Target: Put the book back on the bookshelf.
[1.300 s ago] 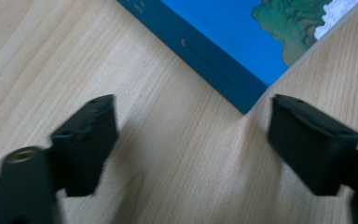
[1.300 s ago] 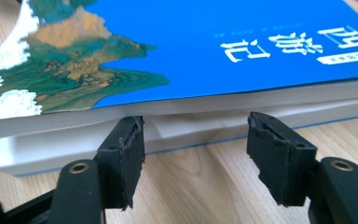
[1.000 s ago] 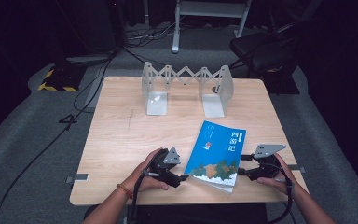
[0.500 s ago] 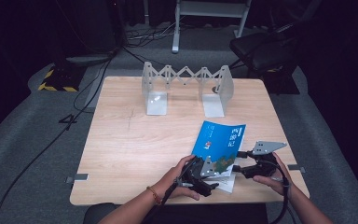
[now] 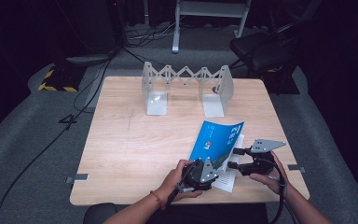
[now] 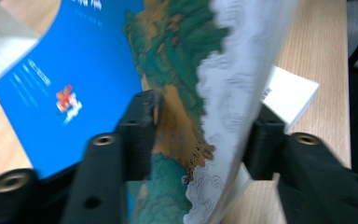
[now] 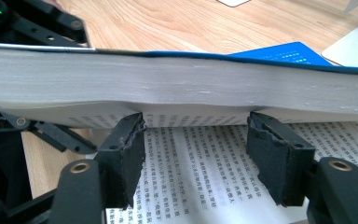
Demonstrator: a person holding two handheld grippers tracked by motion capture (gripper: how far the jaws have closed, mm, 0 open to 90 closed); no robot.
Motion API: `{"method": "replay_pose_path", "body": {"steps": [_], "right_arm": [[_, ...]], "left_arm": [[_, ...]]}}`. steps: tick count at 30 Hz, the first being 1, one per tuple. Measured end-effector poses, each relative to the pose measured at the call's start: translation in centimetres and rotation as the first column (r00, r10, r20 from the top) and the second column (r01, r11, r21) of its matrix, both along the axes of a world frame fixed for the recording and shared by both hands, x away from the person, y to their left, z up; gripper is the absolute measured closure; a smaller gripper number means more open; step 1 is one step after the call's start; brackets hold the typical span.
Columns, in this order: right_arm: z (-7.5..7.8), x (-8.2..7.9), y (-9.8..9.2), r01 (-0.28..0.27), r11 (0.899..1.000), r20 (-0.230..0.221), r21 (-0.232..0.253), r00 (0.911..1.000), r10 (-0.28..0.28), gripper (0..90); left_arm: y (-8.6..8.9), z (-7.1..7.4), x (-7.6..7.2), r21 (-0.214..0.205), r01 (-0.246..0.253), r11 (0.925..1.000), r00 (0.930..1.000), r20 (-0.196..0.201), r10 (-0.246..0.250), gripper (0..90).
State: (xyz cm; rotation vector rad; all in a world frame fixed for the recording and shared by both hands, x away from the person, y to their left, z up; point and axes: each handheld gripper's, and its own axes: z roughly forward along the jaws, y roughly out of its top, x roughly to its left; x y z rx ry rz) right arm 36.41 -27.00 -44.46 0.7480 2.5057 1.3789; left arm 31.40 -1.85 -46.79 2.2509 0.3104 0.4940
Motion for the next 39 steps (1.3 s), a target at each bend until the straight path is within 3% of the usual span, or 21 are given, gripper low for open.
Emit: {"method": "replay_pose_path", "body": {"steps": [2,4,5,7,12,15,18,21,22,25,27,30,31,35,37,39], "right_arm": [[0.0,0.0,0.0,0.006,1.000,-0.003,0.005,1.0000,-0.006,38.3],[-0.1,0.1,-0.1,0.007,1.000,-0.004,0.005,1.0000,-0.007,38.4],[-0.1,0.2,-0.4,0.012,1.000,-0.021,0.019,0.9997,-0.012,38.5],[-0.2,0.3,-0.5,0.006,1.000,-0.029,0.024,0.9996,-0.005,38.7],[-0.6,0.1,-0.4,-0.029,1.000,-0.021,0.008,0.9994,0.029,38.6],[-0.2,-0.3,-0.5,-0.066,0.998,0.015,0.014,0.9977,0.066,38.8],[0.8,-0.5,-0.8,-0.082,0.996,0.080,0.034,0.9936,0.079,39.8],[1.6,-0.2,-0.8,-0.091,0.996,0.154,-0.005,0.9838,0.091,38.6],[1.6,-0.2,-0.8,-0.091,0.996,0.154,-0.005,0.9838,0.091,38.6],[1.9,0.8,-0.1,-0.103,0.990,0.230,-0.093,0.9656,0.122,35.1],[1.4,1.5,0.2,-0.131,0.983,0.224,-0.132,0.9616,0.158,33.9],[0.6,2.5,0.6,-0.138,0.976,0.209,-0.166,0.9627,0.172,31.8],[0.2,2.9,0.7,-0.155,0.969,0.205,-0.191,0.9594,0.193,32.3],[-1.1,4.2,0.6,-0.097,0.960,0.230,-0.262,0.9599,0.160,40.8],[-1.5,4.9,0.0,-0.090,0.965,0.222,-0.245,0.9642,0.146,42.0],[-1.7,5.2,-0.4,-0.094,0.968,0.239,-0.231,0.9593,0.151,50.0]], "left_arm": [[0.5,0.3,0.2,-0.012,0.023,0.9997,0.9997,0.011,-0.023,61.7],[0.9,0.6,0.5,-0.036,0.025,0.9990,0.9997,0.007,-0.024,67.9],[1.5,0.9,0.8,-0.068,0.017,0.9976,0.9998,-0.002,-0.017,71.1],[2.1,1.3,1.1,-0.076,0.010,0.9971,0.9999,0.007,-0.009,73.4],[3.9,1.3,2.4,-0.104,0.003,0.9946,0.9988,-0.049,-0.008,78.1],[5.0,1.3,3.0,-0.106,0.020,0.9942,0.9971,-0.071,-0.027,78.1],[6.1,1.4,3.8,-0.115,0.042,0.9925,0.9930,-0.105,-0.054,77.7],[6.5,1.4,4.1,-0.120,0.047,0.9917,0.9907,-0.121,-0.062,77.0],[6.8,1.4,4.2,-0.125,0.048,0.9910,0.9893,-0.131,-0.065,77.0],[7.6,1.5,4.6,-0.124,0.060,0.9905,0.9865,-0.144,-0.078,76.4],[8.0,1.5,4.8,-0.124,0.064,0.9902,0.9851,-0.151,-0.083,76.1],[8.5,1.5,5.1,-0.126,0.070,0.9895,0.9832,-0.159,-0.090,75.8],[8.7,1.5,5.1,-0.123,0.073,0.9897,0.9826,-0.161,-0.093,75.7],[9.4,1.5,5.4,-0.121,0.080,0.9894,0.9807,-0.168,-0.100,75.2],[9.9,1.5,5.7,-0.126,0.084,0.9884,0.9784,-0.178,-0.106,74.9],[10.3,1.6,6.0,-0.132,0.080,0.9880,0.9782,-0.180,-0.103,74.9]]}}
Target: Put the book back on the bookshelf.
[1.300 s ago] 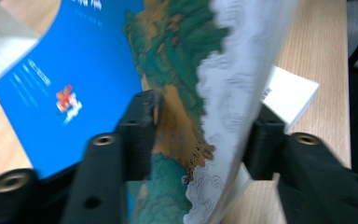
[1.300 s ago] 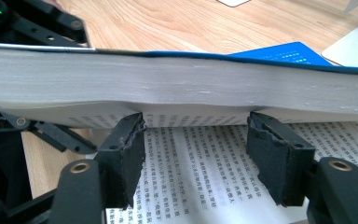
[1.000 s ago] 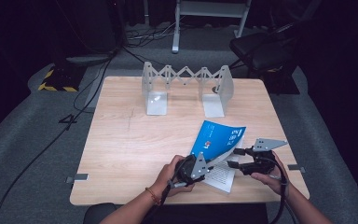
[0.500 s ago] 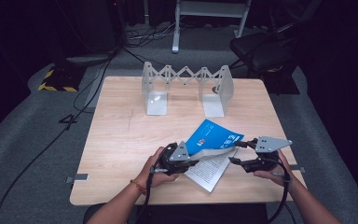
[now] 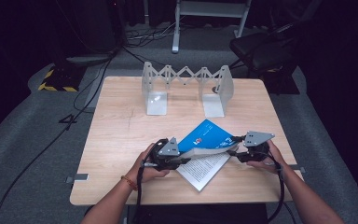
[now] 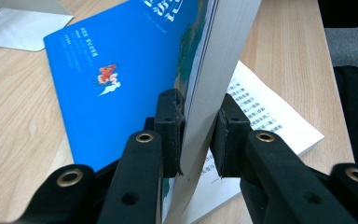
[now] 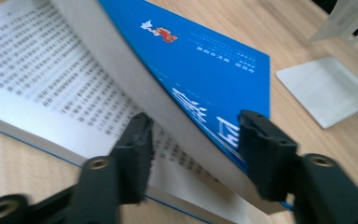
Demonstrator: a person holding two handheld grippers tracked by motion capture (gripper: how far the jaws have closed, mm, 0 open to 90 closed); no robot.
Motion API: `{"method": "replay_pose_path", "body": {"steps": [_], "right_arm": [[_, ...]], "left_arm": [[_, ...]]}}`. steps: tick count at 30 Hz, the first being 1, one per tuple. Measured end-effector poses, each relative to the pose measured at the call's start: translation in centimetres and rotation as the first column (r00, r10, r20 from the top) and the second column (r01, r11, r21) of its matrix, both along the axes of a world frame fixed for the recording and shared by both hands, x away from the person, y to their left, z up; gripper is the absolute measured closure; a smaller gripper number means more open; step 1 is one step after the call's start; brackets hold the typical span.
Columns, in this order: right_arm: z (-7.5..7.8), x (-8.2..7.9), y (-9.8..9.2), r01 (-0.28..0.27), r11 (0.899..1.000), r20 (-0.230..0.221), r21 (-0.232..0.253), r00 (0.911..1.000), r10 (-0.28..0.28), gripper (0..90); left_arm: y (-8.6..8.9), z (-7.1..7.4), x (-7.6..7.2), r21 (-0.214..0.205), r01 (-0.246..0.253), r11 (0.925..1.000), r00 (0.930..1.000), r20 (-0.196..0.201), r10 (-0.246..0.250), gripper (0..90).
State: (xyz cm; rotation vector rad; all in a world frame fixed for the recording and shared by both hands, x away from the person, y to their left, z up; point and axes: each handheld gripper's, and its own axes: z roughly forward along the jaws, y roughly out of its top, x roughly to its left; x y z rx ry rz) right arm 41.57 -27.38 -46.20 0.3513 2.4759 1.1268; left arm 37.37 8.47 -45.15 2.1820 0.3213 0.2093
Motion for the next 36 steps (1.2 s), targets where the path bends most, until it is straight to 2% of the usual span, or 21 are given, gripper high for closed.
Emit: {"method": "replay_pose_path", "body": {"steps": [1,3,4,5,10,12,13,16,17,18,19,20,21,23,24,27,28,30,32,33,36], "right_arm": [[0.0,0.0,0.0,0.000,1.000,0.000,0.000,1.0000,0.000,50.0],[-0.3,-0.4,0.1,-0.010,1.000,0.043,-0.001,0.9990,0.010,57.4],[-0.3,-0.4,0.1,-0.010,1.000,0.043,-0.001,0.9990,0.010,57.4],[-0.6,-1.4,0.8,-0.015,0.999,0.110,-0.049,0.9937,0.020,62.9],[-0.2,-2.4,2.1,-0.014,0.995,0.146,-0.095,0.9889,0.028,68.7],[0.2,-2.5,2.7,-0.008,0.994,0.139,-0.110,0.9900,0.023,69.7],[0.2,-2.7,2.9,-0.003,0.993,0.137,-0.114,0.9904,0.018,69.9],[0.5,-3.1,4.0,0.013,0.991,0.139,-0.133,0.9902,0.006,70.6],[0.7,-3.2,4.3,0.013,0.990,0.137,-0.141,0.9906,0.006,70.7],[0.7,-3.2,4.3,0.013,0.990,0.137,-0.141,0.9906,0.006,70.7],[0.8,-3.2,4.5,0.015,0.989,0.134,-0.146,0.9910,0.005,70.7],[1.0,-3.3,4.8,0.019,0.988,0.129,-0.150,0.9916,0.000,70.8],[1.4,-3.3,5.1,0.024,0.987,0.121,-0.161,0.9927,-0.004,70.6],[1.5,-3.3,5.4,0.023,0.984,0.115,-0.174,0.9933,-0.002,70.6],[1.5,-3.3,5.4,0.022,0.985,0.103,-0.173,0.9947,-0.004,70.6],[1.6,-3.0,5.5,0.007,0.986,0.086,-0.168,0.9963,0.007,70.2],[1.6,-2.9,5.5,-0.001,0.986,0.074,-0.164,0.9972,0.013,69.5],[1.7,-2.6,5.2,-0.033,0.989,0.068,-0.147,0.9968,0.043,67.0],[1.7,-1.8,4.5,-0.080,0.993,0.026,-0.091,0.9962,0.083,60.6],[1.6,-1.2,3.9,-0.082,0.994,0.004,-0.066,0.9966,0.082,56.2],[0.7,0.2,2.8,-0.072,0.995,-0.006,-0.062,0.9974,0.072,51.8]], "left_arm": [[0.0,0.0,0.0,0.000,0.000,1.0000,1.0000,0.000,0.000,74.7],[0.3,0.1,0.3,0.007,-0.001,1.0000,1.0000,-0.008,0.001,73.3],[0.5,0.1,0.5,0.010,-0.008,0.9999,0.9999,-0.009,0.008,73.3],[0.7,0.2,0.6,0.018,-0.014,0.9997,0.9998,-0.011,0.014,70.3],[1.3,0.4,1.0,0.033,-0.066,0.9973,0.9978,-0.004,0.066,63.9],[1.1,0.6,0.8,0.052,-0.084,0.9951,0.9964,-0.007,0.084,53.6],[0.8,0.7,0.4,0.062,-0.091,0.9939,0.9958,-0.002,0.092,53.1],[-0.6,1.2,-0.9,0.087,-0.142,0.9861,0.9895,0.040,0.139,44.0],[-1.0,1.3,-1.1,0.092,-0.160,0.9828,0.9862,0.057,0.155,43.5],[-1.0,1.3,-1.1,0.092,-0.160,0.9828,0.9862,0.057,0.155,43.5],[-1.3,1.4,-1.3,0.097,-0.188,0.9775,0.9812,0.064,0.182,43.5],[-1.5,1.4,-1.5,0.094,-0.190,0.9772,0.9808,0.062,0.185,44.4],[-1.6,1.3,-1.6,0.095,-0.194,0.9764,0.9795,0.074,0.187,53.0],[-1.4,1.1,-1.7,0.114,-0.219,0.9690,0.9707,0.126,0.205,58.8],[-1.3,1.1,-1.7,0.116,-0.218,0.9691,0.9698,0.138,0.201,61.8],[-1.1,1.0,-1.7,0.131,-0.209,0.9690,0.9692,0.159,0.188,65.6],[-1.0,1.0,-1.7,0.146,-0.192,0.9705,0.9715,0.169,0.167,66.9],[-0.8,0.9,-1.5,0.148,-0.174,0.9735,0.9756,0.160,0.151,68.8],[-0.5,0.7,-1.4,0.141,-0.159,0.9772,0.9795,0.147,0.138,69.8],[-0.3,0.7,-1.3,0.137,-0.157,0.9781,0.9802,0.143,0.137,70.3],[0.3,0.7,-1.0,0.122,-0.141,0.9825,0.9839,0.127,0.125,70.6]]}}
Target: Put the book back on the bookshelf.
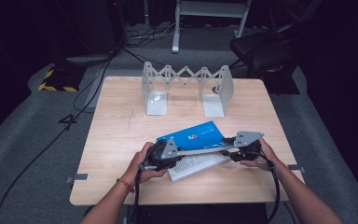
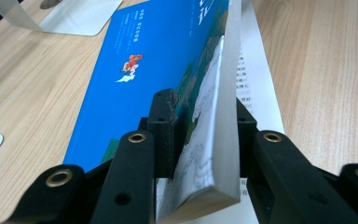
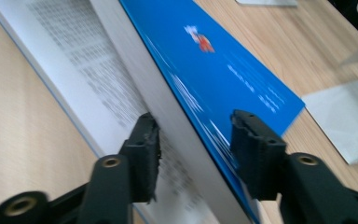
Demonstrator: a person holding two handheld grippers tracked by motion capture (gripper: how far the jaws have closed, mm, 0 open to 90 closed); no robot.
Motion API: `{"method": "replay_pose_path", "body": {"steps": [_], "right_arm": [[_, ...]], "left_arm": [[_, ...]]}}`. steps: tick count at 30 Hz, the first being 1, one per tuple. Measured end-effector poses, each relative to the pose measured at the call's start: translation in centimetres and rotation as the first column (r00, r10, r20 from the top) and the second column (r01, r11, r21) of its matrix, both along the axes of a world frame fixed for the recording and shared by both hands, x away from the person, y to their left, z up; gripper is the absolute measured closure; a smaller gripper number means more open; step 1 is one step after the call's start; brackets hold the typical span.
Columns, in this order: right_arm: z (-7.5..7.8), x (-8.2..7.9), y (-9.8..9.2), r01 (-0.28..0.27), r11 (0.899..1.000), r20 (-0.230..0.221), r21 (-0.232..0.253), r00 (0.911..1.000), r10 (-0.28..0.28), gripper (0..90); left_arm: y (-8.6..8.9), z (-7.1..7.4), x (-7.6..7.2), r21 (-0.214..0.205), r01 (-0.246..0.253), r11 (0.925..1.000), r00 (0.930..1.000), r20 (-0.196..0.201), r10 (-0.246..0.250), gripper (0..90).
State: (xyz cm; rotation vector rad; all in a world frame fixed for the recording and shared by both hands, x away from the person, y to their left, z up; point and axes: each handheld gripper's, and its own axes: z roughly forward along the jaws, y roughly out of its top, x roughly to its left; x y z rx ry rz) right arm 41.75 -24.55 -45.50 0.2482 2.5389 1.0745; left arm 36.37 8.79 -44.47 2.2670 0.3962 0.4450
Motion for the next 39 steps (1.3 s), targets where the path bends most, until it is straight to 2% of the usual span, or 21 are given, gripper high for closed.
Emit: {"method": "replay_pose_path", "body": {"steps": [1,2,3,5,6,7,8,9,10,13,14,19,21,23,24,26,29,30,32,36,39], "right_arm": [[-0.6,0.6,-0.4,0.010,1.000,0.009,-0.005,0.9999,-0.010,51.1],[-0.9,1.0,-0.7,0.010,1.000,-0.006,0.008,0.9999,-0.010,51.2],[-1.0,1.3,-1.0,0.001,0.999,-0.032,0.049,0.9995,0.000,54.1],[-1.0,1.4,-1.3,-0.036,0.997,-0.013,0.070,0.9992,0.037,63.6],[-0.8,1.1,-1.1,-0.063,0.997,0.014,0.044,0.9980,0.062,67.3],[-0.8,1.1,-1.1,-0.063,0.997,0.014,0.044,0.9980,0.062,67.3],[-0.4,0.4,-0.7,-0.070,0.998,0.069,0.009,0.9952,0.069,71.4],[-0.2,0.2,-0.7,-0.069,0.997,0.071,0.017,0.9952,0.067,72.5],[-0.1,-0.1,-0.7,-0.064,0.998,0.079,0.023,0.9950,0.062,73.1],[0.4,-0.8,-0.8,-0.052,0.998,0.089,0.028,0.9948,0.050,74.5],[1.0,-1.6,-1.0,-0.046,0.999,0.102,0.016,0.9938,0.044,76.1],[1.6,-2.8,-1.7,-0.032,0.999,0.108,0.020,0.9937,0.029,77.3],[1.9,-3.4,-2.0,-0.017,1.000,0.112,0.019,0.9936,0.015,77.6],[2.0,-3.9,-2.2,-0.009,1.000,0.107,0.019,0.9943,0.007,77.9],[2.0,-3.9,-2.2,-0.007,1.000,0.108,0.016,0.9942,0.006,77.9],[2.3,-3.9,-2.1,0.000,1.000,0.105,0.015,0.9945,-0.002,77.8],[2.4,-4.0,-1.9,0.002,1.000,0.104,0.001,0.9946,-0.002,77.7],[2.5,-4.1,-1.8,0.004,1.000,0.103,-0.004,0.9946,-0.004,77.7],[2.7,-4.1,-1.6,0.003,1.000,0.101,-0.018,0.9949,-0.002,77.6],[3.0,-4.3,-0.9,-0.002,0.999,0.105,-0.052,0.9944,0.007,77.6],[3.2,-4.3,-0.6,-0.002,0.998,0.093,-0.067,0.9956,0.009,77.1]], "left_arm": [[0.1,0.0,0.1,0.001,0.001,1.0000,1.0000,0.001,-0.001,70.7],[0.3,0.0,0.1,-0.004,0.003,1.0000,1.0000,-0.006,-0.003,70.7],[0.5,0.0,0.2,-0.012,0.001,0.9999,1.0000,-0.009,-0.002,70.9],[1.1,0.1,0.6,-0.043,-0.004,0.9991,0.9997,-0.024,0.003,70.8],[1.2,0.2,0.8,-0.048,-0.004,0.9989,0.9996,-0.030,0.003,69.9],[1.2,0.2,0.8,-0.048,-0.004,0.9989,0.9996,-0.030,0.003,69.4],[1.6,0.4,1.0,-0.062,0.003,0.9981,0.9994,-0.034,-0.005,67.7],[2.1,0.9,1.6,-0.087,0.002,0.9962,0.9992,-0.040,-0.005,66.1],[2.1,1.1,1.9,-0.092,0.000,0.9958,0.9992,-0.040,-0.003,64.8],[2.0,1.5,2.4,-0.090,0.007,0.9959,0.9990,-0.043,-0.011,62.4],[1.7,1.7,2.8,-0.083,0.026,0.9963,0.9987,-0.041,-0.029,60.9],[1.2,1.7,3.4,-0.110,0.044,0.9929,0.9980,-0.039,-0.049,58.0],[1.1,1.6,3.8,-0.137,0.060,0.9887,0.9965,-0.049,-0.067,57.3],[1.0,1.6,4.0,-0.143,0.057,0.9881,0.9956,-0.065,-0.067,55.2],[0.9,1.7,4.0,-0.152,0.043,0.9874,0.9957,-0.074,-0.055,53.0],[0.9,2.1,3.6,-0.160,0.040,0.9862,0.9969,-0.061,-0.050,44.1],[0.9,3.3,2.2,-0.132,0.015,0.9911,0.9998,0.011,-0.014,37.1],[0.7,3.7,1.9,-0.133,0.004,0.9911,0.9998,0.021,-0.001,33.3],[-0.1,4.1,1.3,-0.093,-0.026,0.9953,0.9985,0.046,0.031,32.7],[-1.9,4.0,0.9,-0.022,-0.004,0.9998,0.9983,0.058,0.005,33.3],[-2.5,3.3,1.0,0.039,0.010,0.9992,0.9984,0.056,-0.012,36.0]]}}
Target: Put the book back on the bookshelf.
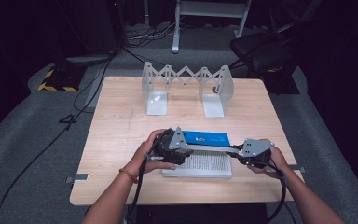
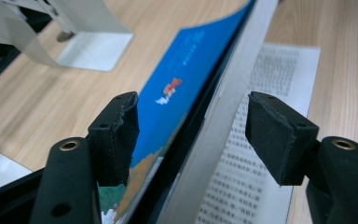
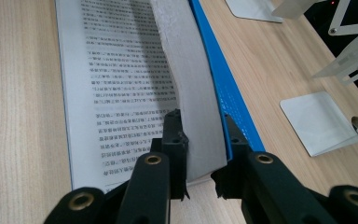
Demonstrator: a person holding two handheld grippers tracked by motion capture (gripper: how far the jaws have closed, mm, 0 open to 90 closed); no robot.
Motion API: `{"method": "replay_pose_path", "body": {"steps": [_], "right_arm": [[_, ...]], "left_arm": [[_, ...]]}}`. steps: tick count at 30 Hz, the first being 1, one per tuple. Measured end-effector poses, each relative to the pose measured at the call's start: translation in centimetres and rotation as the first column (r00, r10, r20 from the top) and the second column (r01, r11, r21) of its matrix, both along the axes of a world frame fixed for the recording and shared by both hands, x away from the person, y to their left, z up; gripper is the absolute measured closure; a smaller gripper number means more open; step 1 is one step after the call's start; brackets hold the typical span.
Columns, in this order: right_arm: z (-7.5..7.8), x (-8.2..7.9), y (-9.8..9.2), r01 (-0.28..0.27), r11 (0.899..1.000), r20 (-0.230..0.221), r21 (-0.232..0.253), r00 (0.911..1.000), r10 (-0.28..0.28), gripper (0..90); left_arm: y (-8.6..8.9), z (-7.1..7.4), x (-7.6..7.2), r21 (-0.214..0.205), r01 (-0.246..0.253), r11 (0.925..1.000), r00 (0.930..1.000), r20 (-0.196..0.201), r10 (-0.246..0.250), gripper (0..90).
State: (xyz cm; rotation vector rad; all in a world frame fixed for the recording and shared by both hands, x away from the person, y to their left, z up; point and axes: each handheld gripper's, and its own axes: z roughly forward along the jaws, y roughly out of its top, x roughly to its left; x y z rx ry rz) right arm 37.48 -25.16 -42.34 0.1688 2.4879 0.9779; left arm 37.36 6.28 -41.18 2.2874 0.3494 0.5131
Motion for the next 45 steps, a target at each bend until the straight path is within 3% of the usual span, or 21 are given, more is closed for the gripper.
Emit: {"method": "replay_pose_path", "body": {"steps": [5,6,7,9,11,12,14,17,19,20,23,24,26,32,33,35,36,38,39,41,45], "right_arm": [[0.2,0.4,0.3,-0.014,1.000,-0.027,-0.027,0.9995,0.013,76.2],[0.3,0.4,0.4,-0.016,0.999,-0.027,-0.032,0.9995,0.016,75.9],[0.3,0.4,0.4,-0.016,0.999,-0.027,-0.032,0.9995,0.016,75.9],[0.5,0.5,0.6,-0.022,0.999,-0.023,-0.033,0.9995,0.021,74.6],[0.5,0.7,0.5,-0.036,0.999,-0.026,-0.010,0.9990,0.036,72.7],[0.3,1.1,0.2,-0.047,0.998,-0.044,0.037,0.9978,0.049,70.7],[0.0,1.5,-0.1,-0.053,0.995,-0.066,0.084,0.9961,0.059,68.2],[-1.0,2.3,-0.7,-0.066,0.985,-0.090,0.159,0.9926,0.081,59.0],[-2.0,3.4,-0.9,-0.023,0.989,-0.127,0.145,0.9911,0.042,53.5],[-2.7,4.0,-1.2,-0.016,0.991,-0.135,0.134,0.9902,0.035,53.6],[-3.3,4.6,-1.6,-0.030,0.984,-0.149,0.178,0.9872,0.057,55.1],[-3.2,4.5,-1.6,-0.044,0.981,-0.135,0.189,0.9884,0.070,62.1],[-2.9,4.2,-1.6,-0.071,0.972,-0.097,0.226,0.9907,0.095,67.1],[-2.0,3.1,-1.2,-0.089,0.983,-0.060,0.161,0.9932,0.100,73.0],[-1.8,2.8,-1.3,-0.082,0.984,-0.057,0.159,0.9942,0.092,73.5],[-1.2,2.2,-1.4,-0.088,0.985,-0.050,0.147,0.9941,0.096,75.2],[-1.0,1.9,-1.4,-0.088,0.986,-0.054,0.144,0.9938,0.097,76.0],[-0.6,1.2,-1.1,-0.090,0.987,-0.042,0.134,0.9945,0.097,76.9],[-0.5,1.0,-0.9,-0.093,0.987,-0.039,0.130,0.9944,0.098,77.1],[-0.4,0.9,-0.8,-0.095,0.987,-0.036,0.126,0.9943,0.100,77.5],[0.0,0.7,-0.2,-0.085,0.988,-0.051,0.128,0.9945,0.092,77.8]], "left_arm": [[-0.3,-1.1,-0.2,0.067,0.011,0.9977,0.9999,0.007,-0.012,52.9],[-0.3,-1.4,-0.4,0.084,0.040,0.9956,0.9991,0.010,-0.041,57.6],[-0.3,-1.4,-0.4,0.084,0.040,0.9956,0.9991,0.010,-0.041,67.4],[-0.1,-1.9,-0.6,0.081,0.057,0.9950,0.9982,0.010,-0.058,70.2],[0.2,-2.2,-0.5,0.064,0.063,0.9960,0.9980,-0.001,-0.064,72.5],[0.4,-2.3,-0.5,0.054,0.070,0.9961,0.9975,0.005,-0.071,73.0],[0.8,-2.6,-0.2,0.035,0.074,0.9966,0.9971,-0.015,-0.074,73.3],[1.1,-2.7,0.0,0.021,0.075,0.9970,0.9968,-0.031,-0.074,73.2],[1.3,-2.8,0.1,0.016,0.075,0.9970,0.9966,-0.033,-0.075,72.9],[1.4,-2.9,0.2,0.010,0.078,0.9969,0.9962,-0.038,-0.078,72.7],[1.6,-3.0,0.3,-0.001,0.082,0.9966,0.9958,-0.041,-0.082,72.6],[1.9,-2.9,0.5,-0.025,0.080,0.9965,0.9954,-0.050,-0.081,72.8],[2.2,-2.9,0.8,-0.039,0.078,0.9962,0.9947,-0.064,-0.081,73.1],[2.0,-2.7,1.0,-0.050,0.074,0.9960,0.9935,-0.083,-0.078,64.8],[1.8,-2.4,0.9,-0.062,0.051,0.9968,0.9945,-0.089,-0.056,64.8],[1.1,-1.8,1.0,-0.042,-0.011,0.9991,0.9940,-0.109,0.006,51.7],[0.6,-1.6,0.8,-0.017,-0.052,0.9985,0.9940,-0.098,0.050,46.6],[-0.4,-1.2,0.2,-0.011,-0.085,0.9963,0.9934,-0.078,0.084,38.5],[-1.4,-0.7,-0.6,-0.029,-0.057,0.9979,0.9959,-0.072,0.055,39.2],[-2.0,-0.4,-0.9,-0.028,-0.054,0.9982,0.9957,-0.077,0.051,39.7],[-4.7,-0.2,-1.3,0.011,-0.047,0.9988,0.9961,-0.074,0.048,37.6]]}}
